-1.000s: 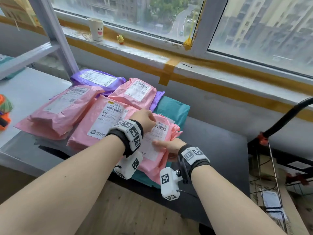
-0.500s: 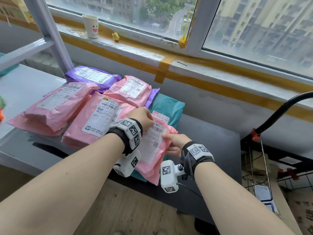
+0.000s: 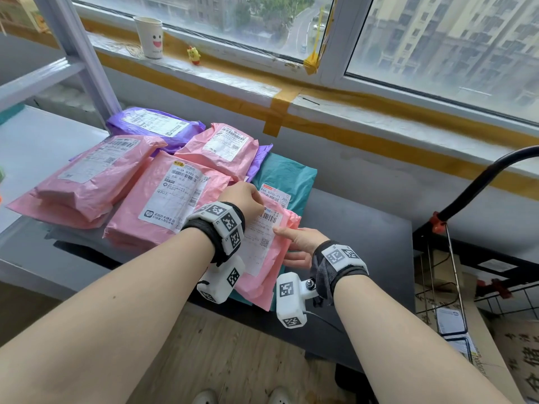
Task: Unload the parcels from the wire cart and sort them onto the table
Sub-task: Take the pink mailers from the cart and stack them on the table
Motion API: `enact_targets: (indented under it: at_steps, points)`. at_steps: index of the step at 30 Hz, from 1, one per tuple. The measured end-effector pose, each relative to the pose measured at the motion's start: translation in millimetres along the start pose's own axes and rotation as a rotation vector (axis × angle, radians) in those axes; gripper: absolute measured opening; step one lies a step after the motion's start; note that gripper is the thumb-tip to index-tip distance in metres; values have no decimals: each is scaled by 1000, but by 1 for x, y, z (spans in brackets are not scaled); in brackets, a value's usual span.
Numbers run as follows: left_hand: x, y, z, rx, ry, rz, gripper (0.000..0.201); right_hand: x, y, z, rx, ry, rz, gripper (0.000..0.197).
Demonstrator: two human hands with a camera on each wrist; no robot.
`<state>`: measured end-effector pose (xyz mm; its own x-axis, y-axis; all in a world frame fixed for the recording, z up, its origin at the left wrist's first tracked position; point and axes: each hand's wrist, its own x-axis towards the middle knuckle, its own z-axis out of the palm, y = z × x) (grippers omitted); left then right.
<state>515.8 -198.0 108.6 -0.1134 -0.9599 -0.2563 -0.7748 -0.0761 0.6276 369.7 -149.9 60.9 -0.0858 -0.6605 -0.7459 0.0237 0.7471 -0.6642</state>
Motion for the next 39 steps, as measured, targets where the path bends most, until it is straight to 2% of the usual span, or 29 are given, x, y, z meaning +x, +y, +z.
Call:
enact_targets:
  at_steps: [5,9,12,14,19,23,24,27,31,35,39]
  points:
    - [1,2,2,-18,6,-1,18,4,1,10,45,-1,-19,2]
    - [5,11,-4,-107,85,46,14,16,-13,11,184,88,-110,14]
    - [11,18,-10,-145,133,69,11,20,-30,-1,194,167,-136,8]
    - [15,20,-12,-132,127,60,10,20,-38,-7,132,135,-138,3]
    - [22,12,-7,-25,39,-7,16,19,-41,-4,-167,84,-108,31]
    - [25,10,-7,-32,64,-44,18,31,-40,-6,-176,157,-75,75]
    - [26,11,-7,-40,64,-47,18,35,-38,-9,-155,154,-50,80]
    - [28,12,-7,-54,59,-54,11,23,-38,-9,-68,97,3,57]
    - [29,13,-8,-50,97,-48,10,24,-43,-7,21,40,-111,24]
    - [30,13,-12,-26,106,-36,10,26,-50,2,19,23,-155,24]
    - [31,10,-11,-11,99,-37,8,30,-41,0,-2,61,-116,37]
